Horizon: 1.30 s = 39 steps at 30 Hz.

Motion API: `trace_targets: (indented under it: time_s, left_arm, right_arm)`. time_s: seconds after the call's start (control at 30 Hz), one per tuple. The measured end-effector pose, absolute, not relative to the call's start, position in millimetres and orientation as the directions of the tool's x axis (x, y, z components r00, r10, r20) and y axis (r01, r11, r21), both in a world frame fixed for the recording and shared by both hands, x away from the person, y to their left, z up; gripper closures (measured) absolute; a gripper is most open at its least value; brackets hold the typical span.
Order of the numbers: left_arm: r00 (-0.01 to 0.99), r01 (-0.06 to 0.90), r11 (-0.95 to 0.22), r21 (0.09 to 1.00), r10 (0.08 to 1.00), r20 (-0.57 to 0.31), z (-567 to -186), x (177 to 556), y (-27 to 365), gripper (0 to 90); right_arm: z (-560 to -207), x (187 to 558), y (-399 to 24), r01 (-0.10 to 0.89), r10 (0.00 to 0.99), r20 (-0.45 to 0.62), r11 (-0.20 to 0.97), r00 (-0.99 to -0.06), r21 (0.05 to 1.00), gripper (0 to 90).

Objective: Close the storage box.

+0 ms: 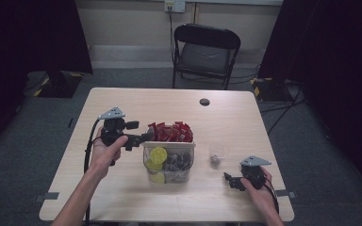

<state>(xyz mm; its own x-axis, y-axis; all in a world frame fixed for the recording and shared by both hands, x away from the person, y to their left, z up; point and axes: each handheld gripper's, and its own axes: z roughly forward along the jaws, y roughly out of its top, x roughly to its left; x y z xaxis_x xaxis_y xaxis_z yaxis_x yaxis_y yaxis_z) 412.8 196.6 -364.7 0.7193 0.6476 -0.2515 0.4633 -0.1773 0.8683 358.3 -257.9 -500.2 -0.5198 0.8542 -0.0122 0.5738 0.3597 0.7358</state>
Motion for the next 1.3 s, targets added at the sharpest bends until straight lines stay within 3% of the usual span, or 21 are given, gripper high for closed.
trace_targets:
  time_s: [1.3]
  left_arm:
    - [0.702, 0.532, -0.275, 0.801, 0.672, -0.236, -399.0, 399.2, 202.7, 16.0]
  right_arm:
    - [-500.3, 357.8, -257.5, 0.577, 0.858, -0.012, 0.355, -0.513, 0.736, 14.8]
